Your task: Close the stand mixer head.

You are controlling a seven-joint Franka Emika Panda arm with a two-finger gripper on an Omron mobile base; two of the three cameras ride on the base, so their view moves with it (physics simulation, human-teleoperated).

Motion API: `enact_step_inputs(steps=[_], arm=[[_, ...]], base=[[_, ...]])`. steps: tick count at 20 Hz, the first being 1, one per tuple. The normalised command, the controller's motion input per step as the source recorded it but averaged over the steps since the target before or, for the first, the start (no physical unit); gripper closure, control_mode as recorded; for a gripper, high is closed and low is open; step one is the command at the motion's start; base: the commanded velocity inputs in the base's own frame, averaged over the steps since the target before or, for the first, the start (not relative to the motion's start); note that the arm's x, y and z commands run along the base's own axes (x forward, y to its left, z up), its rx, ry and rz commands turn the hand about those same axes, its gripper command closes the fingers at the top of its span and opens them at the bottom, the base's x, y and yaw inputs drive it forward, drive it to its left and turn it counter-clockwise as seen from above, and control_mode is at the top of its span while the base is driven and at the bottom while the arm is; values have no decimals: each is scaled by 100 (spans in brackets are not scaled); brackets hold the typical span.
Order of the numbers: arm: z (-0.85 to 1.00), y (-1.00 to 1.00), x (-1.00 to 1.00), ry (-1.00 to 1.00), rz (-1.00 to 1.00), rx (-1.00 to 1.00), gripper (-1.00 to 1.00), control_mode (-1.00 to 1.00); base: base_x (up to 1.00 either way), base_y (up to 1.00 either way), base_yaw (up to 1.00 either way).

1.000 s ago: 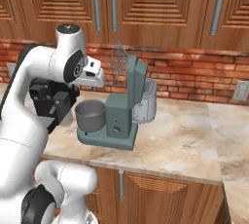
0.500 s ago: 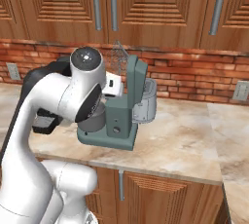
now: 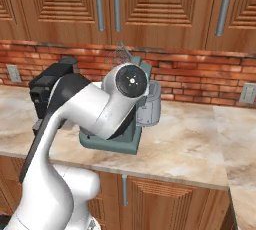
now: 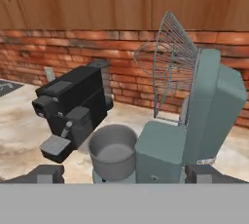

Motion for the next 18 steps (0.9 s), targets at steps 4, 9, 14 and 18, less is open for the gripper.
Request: enact_step_inputs(steps=[4, 9, 14, 18], arm=[[4, -46, 10, -6, 28, 1, -100, -100], [0, -29, 35, -3, 22, -1, -100, -100], [0, -4, 41, -10, 11, -12, -100, -100], [-3, 0, 31, -14, 6, -6, -100, -100]], base=[[0, 0, 0], [0, 0, 0], [0, 0, 0], [0, 0, 0]])
